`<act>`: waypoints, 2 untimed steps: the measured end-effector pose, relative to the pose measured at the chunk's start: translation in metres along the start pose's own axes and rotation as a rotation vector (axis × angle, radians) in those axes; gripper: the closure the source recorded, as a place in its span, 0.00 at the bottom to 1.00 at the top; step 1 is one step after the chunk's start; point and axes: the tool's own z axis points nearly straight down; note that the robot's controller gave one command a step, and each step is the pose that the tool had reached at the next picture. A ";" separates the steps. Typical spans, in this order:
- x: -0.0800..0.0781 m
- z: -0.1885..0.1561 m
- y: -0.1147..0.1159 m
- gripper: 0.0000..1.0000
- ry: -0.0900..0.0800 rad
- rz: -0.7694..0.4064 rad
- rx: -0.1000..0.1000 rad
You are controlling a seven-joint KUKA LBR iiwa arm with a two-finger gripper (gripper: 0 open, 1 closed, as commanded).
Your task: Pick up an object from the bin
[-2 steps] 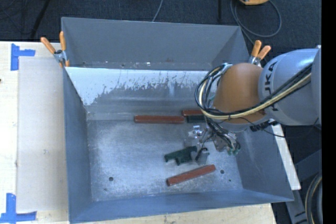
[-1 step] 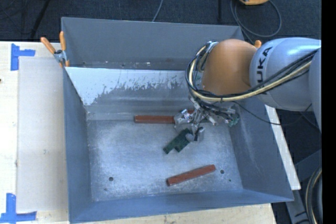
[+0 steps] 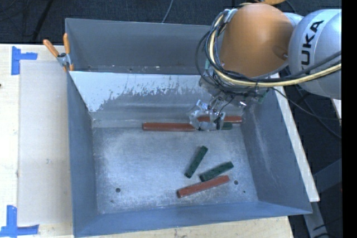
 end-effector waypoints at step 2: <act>0.050 0.114 0.031 0.00 0.006 -0.377 -0.011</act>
Offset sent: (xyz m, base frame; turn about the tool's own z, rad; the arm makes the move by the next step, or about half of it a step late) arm 0.0000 0.0000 0.0000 0.0000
